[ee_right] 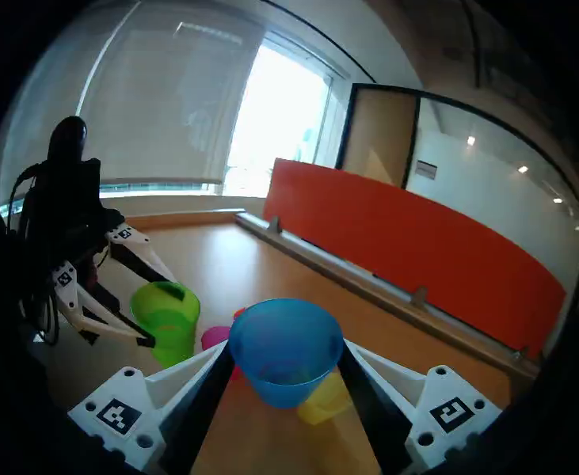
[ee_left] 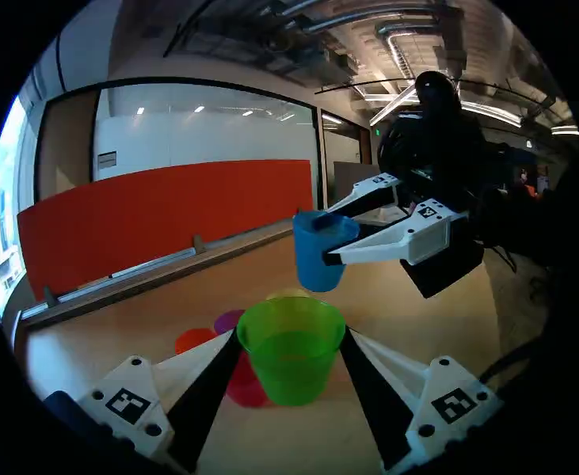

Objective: Pour water

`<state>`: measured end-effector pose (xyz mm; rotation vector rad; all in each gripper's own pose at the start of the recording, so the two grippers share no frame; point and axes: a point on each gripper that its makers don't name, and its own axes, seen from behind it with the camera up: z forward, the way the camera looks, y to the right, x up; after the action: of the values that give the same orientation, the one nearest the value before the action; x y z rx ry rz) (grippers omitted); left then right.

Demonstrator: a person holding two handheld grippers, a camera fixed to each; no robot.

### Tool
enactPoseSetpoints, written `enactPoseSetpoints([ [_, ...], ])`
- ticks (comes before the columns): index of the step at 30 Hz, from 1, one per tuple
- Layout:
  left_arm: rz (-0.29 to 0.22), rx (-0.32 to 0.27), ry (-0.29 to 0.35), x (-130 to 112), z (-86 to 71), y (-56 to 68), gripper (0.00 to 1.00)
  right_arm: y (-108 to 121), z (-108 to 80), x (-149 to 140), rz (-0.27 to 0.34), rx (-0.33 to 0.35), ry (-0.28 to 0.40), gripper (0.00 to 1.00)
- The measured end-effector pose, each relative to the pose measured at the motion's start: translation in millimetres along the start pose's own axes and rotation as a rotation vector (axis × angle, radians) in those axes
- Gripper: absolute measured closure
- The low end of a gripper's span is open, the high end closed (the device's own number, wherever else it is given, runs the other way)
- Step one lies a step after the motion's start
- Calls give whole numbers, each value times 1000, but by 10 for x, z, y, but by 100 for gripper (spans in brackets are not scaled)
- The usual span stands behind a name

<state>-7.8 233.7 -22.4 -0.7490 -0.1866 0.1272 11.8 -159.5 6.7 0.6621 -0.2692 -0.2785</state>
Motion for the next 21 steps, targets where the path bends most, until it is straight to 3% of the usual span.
enactPoseSetpoints([
  [11,-20,70,-56,-285,-120,-330,13,67,78,-457,59,8,-71,9],
  [21,-46,99,-99,-534,-114,-515,13,51,183,-796,84,35,-125,9],
])
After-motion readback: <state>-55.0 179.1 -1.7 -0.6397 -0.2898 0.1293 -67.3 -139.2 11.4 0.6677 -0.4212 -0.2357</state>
